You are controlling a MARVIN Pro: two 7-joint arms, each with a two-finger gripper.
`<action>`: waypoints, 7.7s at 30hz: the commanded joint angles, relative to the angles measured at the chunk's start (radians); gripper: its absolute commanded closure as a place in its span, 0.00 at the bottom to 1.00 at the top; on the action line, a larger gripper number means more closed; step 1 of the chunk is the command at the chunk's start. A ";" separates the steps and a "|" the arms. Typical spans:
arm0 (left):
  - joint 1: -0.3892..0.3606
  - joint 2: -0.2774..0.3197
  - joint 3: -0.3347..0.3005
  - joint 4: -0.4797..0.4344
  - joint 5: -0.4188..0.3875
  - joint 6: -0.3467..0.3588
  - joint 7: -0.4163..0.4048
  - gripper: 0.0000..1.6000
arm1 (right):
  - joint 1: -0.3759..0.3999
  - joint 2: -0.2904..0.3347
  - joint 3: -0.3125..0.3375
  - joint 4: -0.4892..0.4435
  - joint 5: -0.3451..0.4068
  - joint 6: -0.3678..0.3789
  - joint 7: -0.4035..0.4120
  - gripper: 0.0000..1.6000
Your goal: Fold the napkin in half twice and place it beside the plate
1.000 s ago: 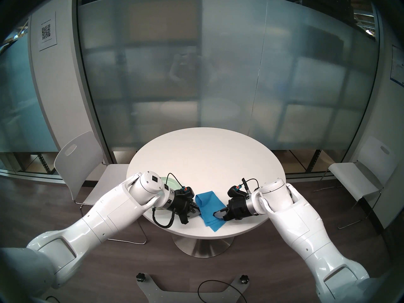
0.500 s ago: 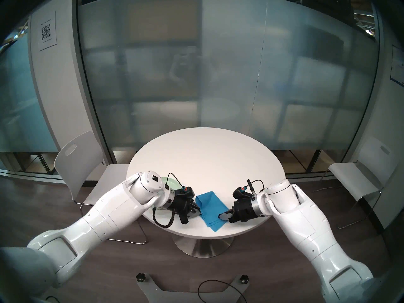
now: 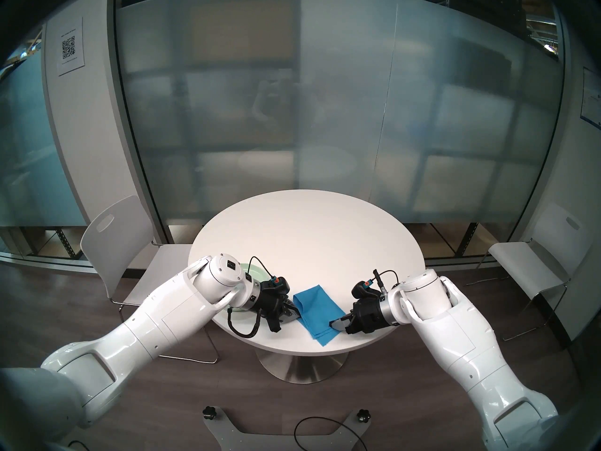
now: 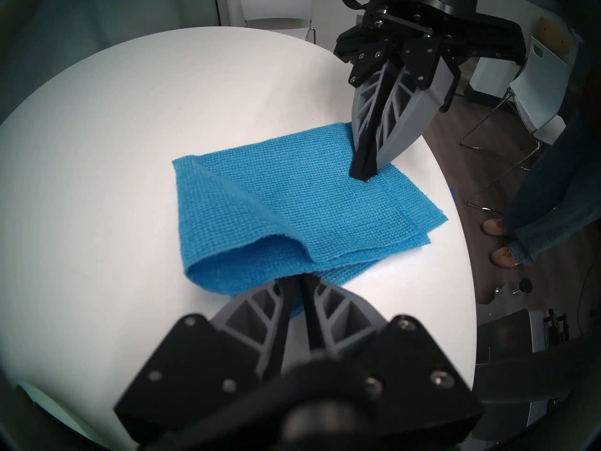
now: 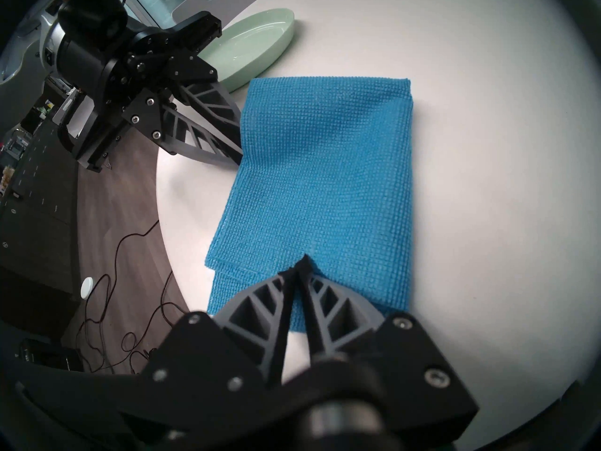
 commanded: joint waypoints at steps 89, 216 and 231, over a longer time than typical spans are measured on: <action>-0.001 0.040 -0.030 -0.089 -0.023 0.020 -0.001 0.62 | 0.063 -0.029 -0.026 0.068 -0.048 -0.024 -0.009 0.89; -0.016 0.125 -0.163 0.025 -0.083 0.034 0.074 0.62 | -0.087 -0.070 0.338 -0.087 0.038 -0.025 -0.100 0.77; 0.007 0.115 -0.151 0.001 -0.068 0.043 0.064 0.62 | -0.098 -0.070 0.355 -0.093 0.037 -0.029 -0.099 0.77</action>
